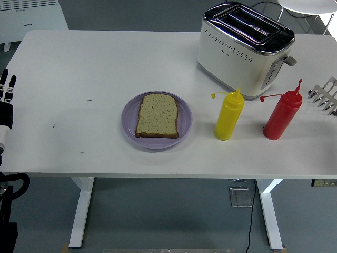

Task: Pick up the cup,pour liquid into bread,place the cup on the desk

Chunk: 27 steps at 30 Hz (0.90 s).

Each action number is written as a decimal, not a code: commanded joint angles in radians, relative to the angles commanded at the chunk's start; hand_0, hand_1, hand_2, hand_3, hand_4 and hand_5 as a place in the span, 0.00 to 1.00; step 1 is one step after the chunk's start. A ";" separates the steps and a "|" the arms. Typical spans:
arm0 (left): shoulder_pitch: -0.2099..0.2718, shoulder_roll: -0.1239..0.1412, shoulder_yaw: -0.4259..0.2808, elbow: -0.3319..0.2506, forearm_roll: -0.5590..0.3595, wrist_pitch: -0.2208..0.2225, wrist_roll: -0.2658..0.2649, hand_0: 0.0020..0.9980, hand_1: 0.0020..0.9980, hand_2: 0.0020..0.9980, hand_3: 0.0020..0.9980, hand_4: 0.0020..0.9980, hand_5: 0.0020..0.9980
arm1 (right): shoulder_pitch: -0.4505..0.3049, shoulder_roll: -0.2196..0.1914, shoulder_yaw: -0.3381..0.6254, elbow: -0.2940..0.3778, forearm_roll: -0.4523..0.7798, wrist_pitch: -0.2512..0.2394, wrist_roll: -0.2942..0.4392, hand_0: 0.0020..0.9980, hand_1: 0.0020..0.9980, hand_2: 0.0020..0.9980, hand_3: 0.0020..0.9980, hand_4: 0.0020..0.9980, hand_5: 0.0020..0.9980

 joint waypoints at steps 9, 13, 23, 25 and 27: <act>-0.003 -0.001 -0.004 0.000 0.001 0.000 0.001 0.81 0.75 0.74 0.73 0.48 1.00 | 0.007 0.008 0.004 -0.008 0.007 -0.005 -0.004 0.82 0.74 0.79 0.78 0.63 0.31; -0.002 -0.001 -0.007 -0.001 0.000 0.000 0.001 0.81 0.75 0.74 0.73 0.48 1.00 | 0.007 0.011 0.005 -0.010 0.011 -0.005 -0.003 0.82 0.74 0.79 0.78 0.63 0.31; -0.005 -0.003 -0.011 -0.001 0.000 0.000 0.001 0.81 0.75 0.75 0.73 0.49 1.00 | 0.017 0.015 0.002 -0.010 0.005 -0.016 -0.006 0.83 0.75 0.79 0.79 0.64 0.32; -0.004 -0.003 -0.011 -0.001 0.000 0.000 0.001 0.81 0.75 0.75 0.73 0.49 1.00 | 0.018 0.015 0.002 -0.009 0.004 -0.016 -0.006 0.83 0.75 0.79 0.79 0.64 0.32; -0.005 -0.003 -0.011 -0.001 0.000 0.001 0.001 0.81 0.75 0.75 0.73 0.49 1.00 | 0.019 0.015 0.003 -0.009 0.004 -0.015 -0.006 0.83 0.75 0.79 0.79 0.64 0.32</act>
